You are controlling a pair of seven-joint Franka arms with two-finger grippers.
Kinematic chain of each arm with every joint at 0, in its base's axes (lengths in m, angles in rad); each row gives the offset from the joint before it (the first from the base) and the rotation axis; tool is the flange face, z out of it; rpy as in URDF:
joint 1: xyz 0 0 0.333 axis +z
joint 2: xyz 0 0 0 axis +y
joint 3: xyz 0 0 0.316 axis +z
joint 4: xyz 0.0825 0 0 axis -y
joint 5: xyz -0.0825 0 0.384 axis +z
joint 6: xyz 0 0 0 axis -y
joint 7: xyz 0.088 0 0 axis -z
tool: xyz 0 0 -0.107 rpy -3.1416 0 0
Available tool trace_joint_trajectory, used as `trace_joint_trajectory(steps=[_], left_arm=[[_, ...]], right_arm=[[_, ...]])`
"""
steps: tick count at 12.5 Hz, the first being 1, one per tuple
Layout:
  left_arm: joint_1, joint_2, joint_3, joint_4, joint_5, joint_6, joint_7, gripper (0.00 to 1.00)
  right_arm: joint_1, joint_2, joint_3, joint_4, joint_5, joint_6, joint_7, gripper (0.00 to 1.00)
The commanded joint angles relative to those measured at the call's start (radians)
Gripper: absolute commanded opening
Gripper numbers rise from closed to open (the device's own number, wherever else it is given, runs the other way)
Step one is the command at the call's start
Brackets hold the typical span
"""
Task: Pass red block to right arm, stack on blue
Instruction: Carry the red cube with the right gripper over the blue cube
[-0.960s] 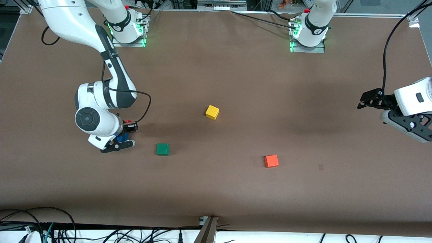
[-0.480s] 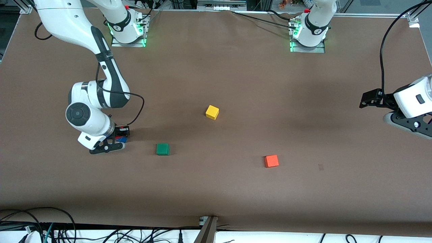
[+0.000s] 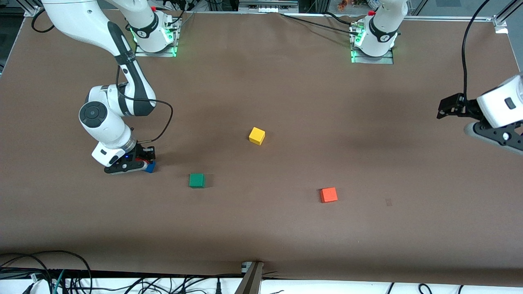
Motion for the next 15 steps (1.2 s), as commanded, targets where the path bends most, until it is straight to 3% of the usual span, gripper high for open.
trace_joint_trajectory(steps=[1, 4, 5, 6, 8, 11, 14, 15], left_arm=[[-0.028, -0.091, 0.069, -0.093, -0.054, 0.002, -0.019, 1.00], [-0.259, -0.175, 0.436, -0.187, -0.213, 0.034, -0.031, 1.00], [-0.316, -0.215, 0.495, -0.250, -0.215, 0.066, -0.033, 1.00], [-0.359, -0.264, 0.532, -0.325, -0.204, 0.106, -0.036, 1.00], [-0.419, -0.336, 0.604, -0.443, -0.204, 0.181, -0.037, 1.00], [-0.435, -0.327, 0.616, -0.442, -0.203, 0.192, -0.092, 1.00], [-0.433, -0.326, 0.612, -0.437, -0.203, 0.195, -0.099, 1.00], [-0.433, -0.326, 0.611, -0.436, -0.203, 0.213, -0.099, 1.00]], right_arm=[[-0.019, -0.018, 0.001, -0.028, -0.015, 0.016, 0.001, 0.10], [-0.025, -0.004, 0.001, -0.014, -0.008, 0.016, 0.009, 0.10], [-0.026, -0.002, 0.001, 0.001, -0.003, 0.012, 0.015, 0.11], [-0.034, 0.010, 0.001, 0.002, 0.000, 0.018, 0.018, 0.16], [-0.037, 0.015, 0.001, 0.006, 0.000, 0.019, 0.021, 0.17], [-0.034, 0.031, 0.004, 0.018, 0.066, 0.022, 0.020, 0.17], [-0.031, 0.039, 0.004, 0.020, 0.071, 0.039, 0.020, 0.18], [-0.031, 0.044, 0.004, 0.018, 0.072, 0.050, 0.020, 0.39]])
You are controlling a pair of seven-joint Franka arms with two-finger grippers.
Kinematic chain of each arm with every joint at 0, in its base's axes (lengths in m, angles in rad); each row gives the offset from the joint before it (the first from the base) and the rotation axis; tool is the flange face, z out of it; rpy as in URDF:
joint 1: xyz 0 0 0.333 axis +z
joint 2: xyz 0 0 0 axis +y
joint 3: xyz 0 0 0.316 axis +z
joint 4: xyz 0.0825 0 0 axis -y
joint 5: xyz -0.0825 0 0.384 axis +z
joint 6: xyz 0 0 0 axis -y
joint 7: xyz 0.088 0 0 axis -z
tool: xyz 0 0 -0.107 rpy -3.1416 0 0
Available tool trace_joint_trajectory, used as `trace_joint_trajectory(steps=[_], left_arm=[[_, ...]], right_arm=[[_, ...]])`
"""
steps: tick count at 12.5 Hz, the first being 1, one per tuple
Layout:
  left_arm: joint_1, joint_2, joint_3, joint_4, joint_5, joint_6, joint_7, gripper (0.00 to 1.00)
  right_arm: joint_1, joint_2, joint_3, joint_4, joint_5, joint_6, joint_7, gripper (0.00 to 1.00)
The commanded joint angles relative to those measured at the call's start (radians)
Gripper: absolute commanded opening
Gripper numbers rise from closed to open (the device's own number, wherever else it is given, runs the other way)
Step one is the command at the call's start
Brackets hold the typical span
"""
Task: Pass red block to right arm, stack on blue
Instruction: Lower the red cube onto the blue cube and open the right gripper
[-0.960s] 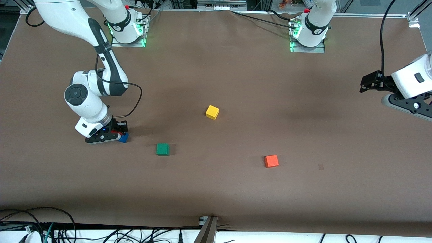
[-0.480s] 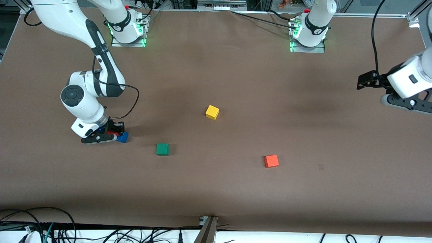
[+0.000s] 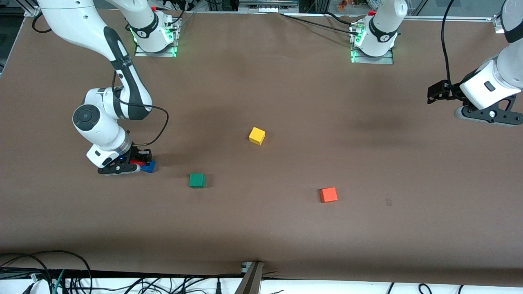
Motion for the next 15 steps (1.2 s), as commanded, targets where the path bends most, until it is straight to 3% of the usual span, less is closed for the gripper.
trace_joint_trajectory(steps=[1, 5, 8, 15], left_arm=[[-0.015, -0.021, 0.014, -0.022, -0.012, 0.046, -0.016, 1.00], [-0.015, -0.021, 0.012, -0.022, -0.012, 0.065, -0.016, 1.00], [-0.013, -0.019, 0.012, -0.022, -0.012, 0.065, -0.016, 1.00], [-0.013, -0.019, 0.012, -0.022, -0.014, 0.065, -0.016, 1.00]], right_arm=[[-0.001, 0.015, 0.005, 0.012, 0.014, 0.022, 0.007, 0.99], [-0.002, -0.006, 0.005, 0.011, 0.016, 0.010, -0.003, 1.00], [-0.002, -0.069, 0.005, 0.019, 0.016, -0.083, -0.003, 1.00], [-0.007, -0.392, -0.030, 0.048, 0.022, -0.589, 0.008, 1.00]])
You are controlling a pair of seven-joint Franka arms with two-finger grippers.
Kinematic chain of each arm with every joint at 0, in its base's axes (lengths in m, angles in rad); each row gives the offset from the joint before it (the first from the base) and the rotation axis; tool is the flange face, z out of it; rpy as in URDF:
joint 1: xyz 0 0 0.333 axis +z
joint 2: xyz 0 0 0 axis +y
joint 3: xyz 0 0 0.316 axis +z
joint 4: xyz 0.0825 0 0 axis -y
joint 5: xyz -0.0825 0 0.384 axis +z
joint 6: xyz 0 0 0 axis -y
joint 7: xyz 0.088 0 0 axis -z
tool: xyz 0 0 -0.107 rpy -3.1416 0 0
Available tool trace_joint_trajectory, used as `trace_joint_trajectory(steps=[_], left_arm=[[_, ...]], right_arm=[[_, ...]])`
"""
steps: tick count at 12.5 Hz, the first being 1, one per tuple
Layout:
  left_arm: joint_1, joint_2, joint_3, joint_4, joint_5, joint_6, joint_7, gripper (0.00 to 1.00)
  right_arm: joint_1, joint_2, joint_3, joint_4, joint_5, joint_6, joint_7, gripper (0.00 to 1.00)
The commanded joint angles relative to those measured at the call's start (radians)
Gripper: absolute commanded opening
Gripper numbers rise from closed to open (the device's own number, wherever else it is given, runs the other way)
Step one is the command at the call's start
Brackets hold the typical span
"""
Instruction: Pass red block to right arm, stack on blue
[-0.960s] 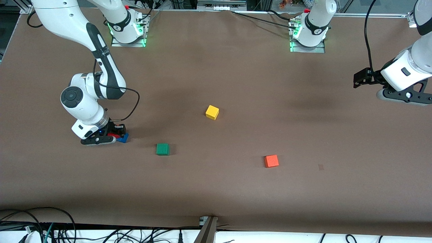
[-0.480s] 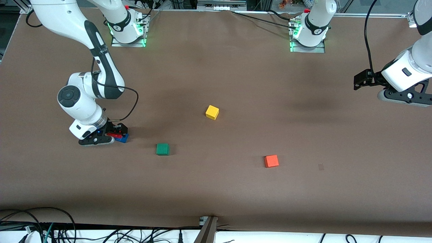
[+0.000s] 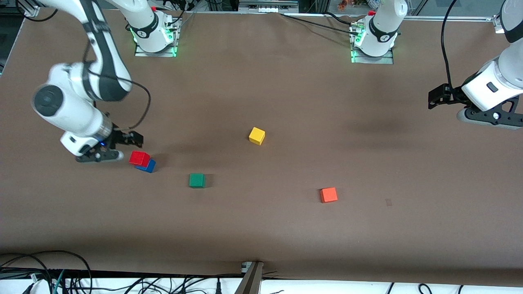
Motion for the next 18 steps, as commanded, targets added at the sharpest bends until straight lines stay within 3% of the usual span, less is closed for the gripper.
trace_joint_trajectory(steps=[1, 4, 8, 10, 11, 14, 18], left_arm=[[-0.012, -0.019, 0.011, -0.020, -0.012, 0.014, -0.005, 1.00], [-0.012, -0.021, 0.011, -0.019, -0.014, 0.014, -0.005, 1.00], [-0.012, -0.021, 0.011, -0.019, -0.014, 0.014, -0.005, 1.00], [-0.012, -0.021, 0.011, -0.019, -0.014, 0.014, -0.005, 1.00], [-0.012, -0.019, 0.011, -0.019, -0.014, 0.014, -0.005, 1.00], [-0.012, -0.021, 0.011, -0.019, -0.014, 0.014, -0.005, 1.00], [-0.012, -0.021, 0.011, -0.019, -0.014, 0.014, -0.005, 1.00]], right_arm=[[-0.005, -0.157, -0.014, 0.031, 0.012, -0.201, 0.002, 1.00], [-0.003, -0.171, -0.043, 0.247, -0.002, -0.537, 0.005, 1.00], [-0.038, -0.188, -0.048, 0.341, -0.016, -0.683, 0.006, 1.00], [-0.248, -0.201, 0.156, 0.338, -0.025, -0.687, 0.057, 1.00], [-0.273, -0.194, 0.198, 0.341, -0.033, -0.673, 0.083, 1.00], [-0.312, -0.134, 0.200, 0.396, -0.036, -0.580, 0.081, 1.00], [-0.313, -0.200, 0.191, 0.331, -0.039, -0.509, 0.083, 1.00]])
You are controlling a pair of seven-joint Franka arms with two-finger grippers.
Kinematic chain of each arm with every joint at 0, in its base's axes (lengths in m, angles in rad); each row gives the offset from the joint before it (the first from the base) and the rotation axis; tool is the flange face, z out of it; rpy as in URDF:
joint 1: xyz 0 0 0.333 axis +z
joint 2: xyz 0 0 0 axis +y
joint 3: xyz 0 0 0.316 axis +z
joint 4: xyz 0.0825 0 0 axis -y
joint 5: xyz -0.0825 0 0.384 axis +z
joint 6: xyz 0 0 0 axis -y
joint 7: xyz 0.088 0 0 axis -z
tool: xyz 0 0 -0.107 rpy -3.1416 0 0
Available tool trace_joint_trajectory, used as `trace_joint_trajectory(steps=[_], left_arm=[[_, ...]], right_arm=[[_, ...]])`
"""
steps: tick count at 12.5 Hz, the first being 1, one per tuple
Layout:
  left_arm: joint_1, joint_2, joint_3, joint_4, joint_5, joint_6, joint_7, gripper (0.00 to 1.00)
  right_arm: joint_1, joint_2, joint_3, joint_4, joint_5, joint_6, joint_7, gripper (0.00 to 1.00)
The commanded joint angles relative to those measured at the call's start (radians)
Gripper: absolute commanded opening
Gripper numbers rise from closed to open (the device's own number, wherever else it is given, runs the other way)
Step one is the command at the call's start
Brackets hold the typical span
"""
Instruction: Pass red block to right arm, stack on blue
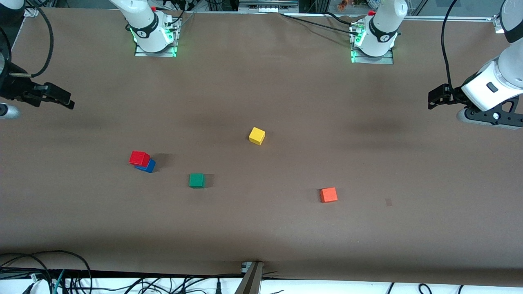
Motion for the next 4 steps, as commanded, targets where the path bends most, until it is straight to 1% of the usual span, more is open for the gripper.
trace_joint_trajectory(steps=[1, 2, 4], left_arm=[[-0.011, -0.021, 0.011, -0.018, -0.014, 0.011, -0.005, 1.00], [-0.011, -0.021, 0.011, -0.018, -0.014, 0.011, -0.005, 1.00], [-0.011, -0.021, 0.011, -0.018, -0.014, 0.010, -0.005, 1.00]], right_arm=[[-0.014, -0.077, 0.006, -0.058, -0.015, -0.002, 0.018, 1.00], [-0.013, -0.103, -0.005, -0.090, -0.015, -0.005, 0.009, 1.00], [-0.011, -0.106, -0.006, -0.099, -0.015, -0.019, 0.011, 1.00]])
